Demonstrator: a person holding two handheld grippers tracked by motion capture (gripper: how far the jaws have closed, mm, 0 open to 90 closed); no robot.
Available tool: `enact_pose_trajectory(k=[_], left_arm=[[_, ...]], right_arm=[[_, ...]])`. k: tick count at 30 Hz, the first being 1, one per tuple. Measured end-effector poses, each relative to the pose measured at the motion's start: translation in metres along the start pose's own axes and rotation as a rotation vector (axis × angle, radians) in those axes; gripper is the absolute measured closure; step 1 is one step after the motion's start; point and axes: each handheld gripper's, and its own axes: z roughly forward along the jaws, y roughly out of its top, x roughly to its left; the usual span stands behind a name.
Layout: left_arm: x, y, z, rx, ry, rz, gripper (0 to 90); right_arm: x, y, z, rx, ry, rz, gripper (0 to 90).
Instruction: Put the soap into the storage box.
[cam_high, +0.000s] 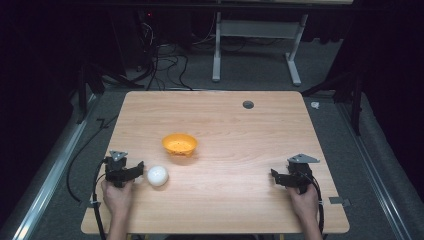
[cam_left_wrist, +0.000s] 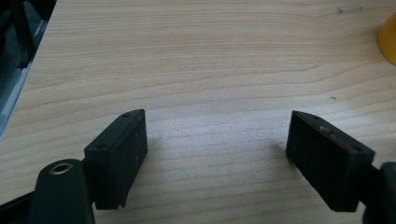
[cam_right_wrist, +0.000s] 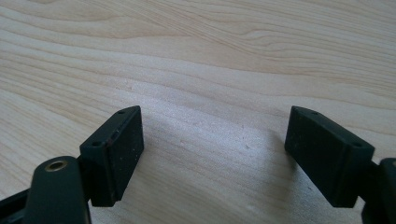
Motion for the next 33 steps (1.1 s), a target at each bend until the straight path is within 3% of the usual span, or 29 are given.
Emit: enact_pose_trajectory(k=[33], left_arm=[[-0.002,-0.0005,-0.0007,0.004,-0.004,0.002,19.0]], right_arm=[[-0.0001,-0.0001,-0.0001,0.0,0.001,-0.002,20.5]])
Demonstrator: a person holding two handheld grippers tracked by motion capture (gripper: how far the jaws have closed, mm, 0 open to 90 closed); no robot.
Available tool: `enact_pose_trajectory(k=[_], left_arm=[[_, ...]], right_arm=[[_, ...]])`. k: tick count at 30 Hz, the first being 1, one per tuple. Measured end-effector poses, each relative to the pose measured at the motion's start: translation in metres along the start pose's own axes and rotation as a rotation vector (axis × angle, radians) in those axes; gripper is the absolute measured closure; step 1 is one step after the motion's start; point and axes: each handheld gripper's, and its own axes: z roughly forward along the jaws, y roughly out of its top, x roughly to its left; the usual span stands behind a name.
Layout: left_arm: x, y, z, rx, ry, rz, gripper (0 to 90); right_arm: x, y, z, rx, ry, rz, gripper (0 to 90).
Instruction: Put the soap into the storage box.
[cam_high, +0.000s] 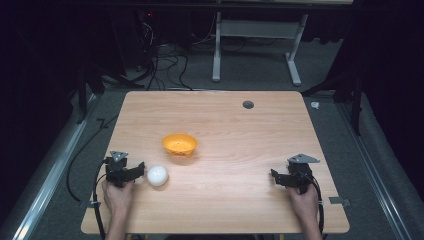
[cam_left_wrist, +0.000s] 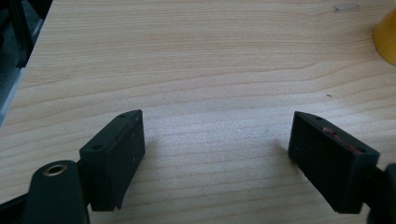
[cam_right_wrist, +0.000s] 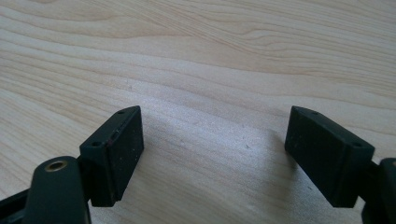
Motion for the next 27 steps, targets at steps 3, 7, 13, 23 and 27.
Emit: enact_pose_trajectory(k=[3,7,13,23,27], left_arm=[[0.002,0.0,-0.001,-0.004,-0.015,-0.024,16.8],[0.002,0.0,-0.003,-0.014,-0.03,-0.031,15.6],[0.004,0.003,-0.011,-0.04,-0.058,-0.052,15.8],[-0.002,0.005,-0.022,-0.07,-0.128,-0.019,17.9],[-0.008,0.005,-0.031,-0.076,-0.171,-0.011,16.0]], right_arm=[[0.0,0.0,0.0,0.0,0.0,0.001,20.5],[0.0,0.0,0.0,0.0,0.0,0.001,20.6],[0.0,0.0,0.0,0.0,0.0,0.0,20.5],[0.0,0.0,0.0,0.0,0.0,-0.001,20.5],[0.0,0.0,0.0,0.0,0.001,-0.004,20.4]])
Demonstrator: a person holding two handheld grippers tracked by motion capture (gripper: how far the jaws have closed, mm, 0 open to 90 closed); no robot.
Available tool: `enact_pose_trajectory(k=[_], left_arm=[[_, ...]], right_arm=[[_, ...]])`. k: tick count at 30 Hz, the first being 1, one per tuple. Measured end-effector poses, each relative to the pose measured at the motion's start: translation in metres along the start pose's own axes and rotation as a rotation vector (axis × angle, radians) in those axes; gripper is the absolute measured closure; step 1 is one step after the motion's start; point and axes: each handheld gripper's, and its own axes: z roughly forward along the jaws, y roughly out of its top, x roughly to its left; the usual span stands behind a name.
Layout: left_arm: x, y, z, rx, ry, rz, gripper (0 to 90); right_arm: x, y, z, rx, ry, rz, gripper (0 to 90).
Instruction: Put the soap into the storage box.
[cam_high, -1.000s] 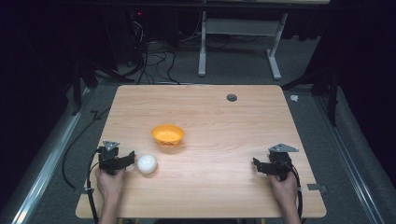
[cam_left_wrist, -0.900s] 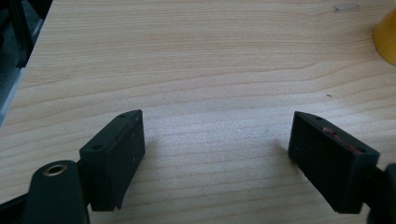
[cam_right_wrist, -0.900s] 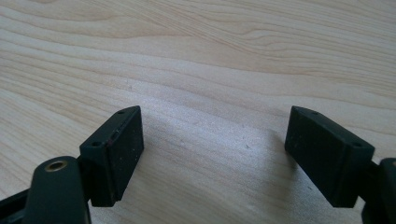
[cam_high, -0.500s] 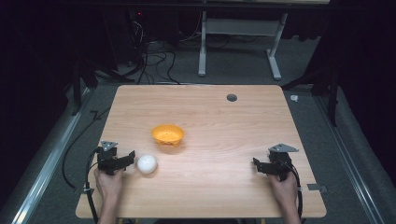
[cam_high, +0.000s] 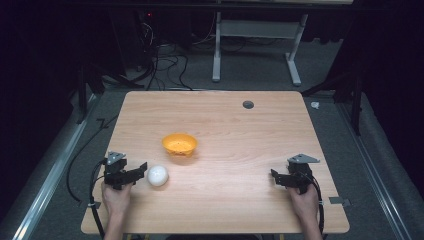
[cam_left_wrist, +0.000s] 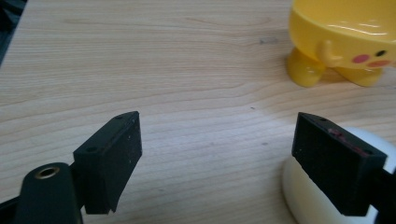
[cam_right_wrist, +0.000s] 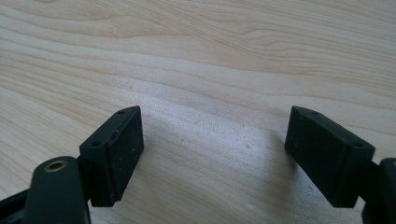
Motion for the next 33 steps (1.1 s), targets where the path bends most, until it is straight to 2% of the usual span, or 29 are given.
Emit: enact_pose_trajectory(k=[5,11,19,25,28,33], left_arm=[[-0.008,0.002,-0.01,-0.014,-0.021,0.033,15.4],[-0.018,0.003,-0.017,-0.03,-0.055,0.049,15.2],[-0.033,0.002,-0.019,-0.011,-0.091,0.079,14.5],[-0.043,-0.002,-0.015,0.015,-0.096,0.118,13.2],[-0.047,-0.004,-0.013,0.032,-0.094,0.122,12.4],[-0.053,-0.008,-0.009,0.053,-0.075,0.144,11.0]], right_arm=[[0.0,0.0,0.0,0.0,0.0,0.001,20.4],[0.0,0.0,0.0,0.001,0.001,-0.001,20.4],[0.0,0.0,0.0,0.001,0.0,-0.002,20.4],[0.0,0.0,0.0,0.001,0.0,-0.002,20.4],[0.0,0.0,0.0,0.001,0.0,-0.003,20.4],[0.0,0.0,0.0,0.001,0.0,-0.002,20.4]])
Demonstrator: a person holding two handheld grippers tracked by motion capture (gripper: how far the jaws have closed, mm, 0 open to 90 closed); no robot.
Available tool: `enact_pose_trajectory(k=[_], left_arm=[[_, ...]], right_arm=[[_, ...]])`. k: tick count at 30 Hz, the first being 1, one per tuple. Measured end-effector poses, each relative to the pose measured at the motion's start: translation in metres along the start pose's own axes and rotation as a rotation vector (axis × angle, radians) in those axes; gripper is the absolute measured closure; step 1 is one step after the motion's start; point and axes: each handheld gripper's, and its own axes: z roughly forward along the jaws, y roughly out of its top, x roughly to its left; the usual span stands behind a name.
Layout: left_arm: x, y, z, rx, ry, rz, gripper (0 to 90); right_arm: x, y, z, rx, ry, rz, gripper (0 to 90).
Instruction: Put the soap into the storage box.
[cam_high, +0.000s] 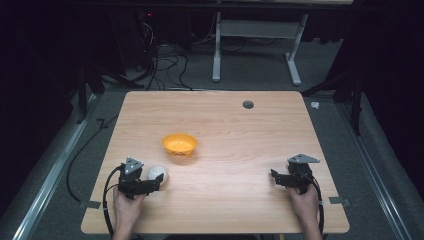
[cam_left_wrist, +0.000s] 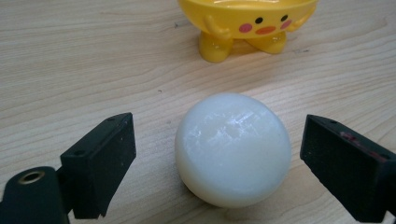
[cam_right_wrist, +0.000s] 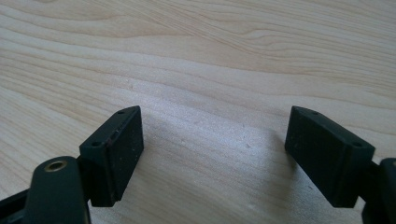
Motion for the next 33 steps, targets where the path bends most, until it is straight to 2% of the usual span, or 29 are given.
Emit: enact_pose_trajectory(k=[6,13,18,22,26,29,33], left_arm=[[-0.004,-0.004,0.007,0.024,0.012,0.022,11.1],[-0.008,-0.005,0.012,0.033,0.022,0.028,11.4],[-0.011,-0.007,0.019,0.063,0.003,0.03,12.3],[-0.012,-0.007,0.023,0.075,0.006,0.039,13.5],[-0.013,-0.009,0.028,0.092,0.023,0.041,14.4],[-0.015,-0.01,0.029,0.099,0.046,0.06,15.7],[-0.015,-0.011,0.03,0.095,0.045,0.06,16.5]], right_arm=[[0.0,0.0,0.0,0.0,0.0,0.0,20.4],[0.0,0.0,0.0,0.0,0.0,0.0,20.4],[0.0,0.0,0.0,0.0,0.0,0.0,20.4],[0.0,0.0,0.0,0.0,0.0,0.0,20.4],[0.0,0.0,0.0,0.0,0.0,0.0,20.4],[0.0,0.0,0.0,0.0,0.0,0.0,20.4],[0.0,0.0,0.0,0.0,0.0,0.0,20.4]])
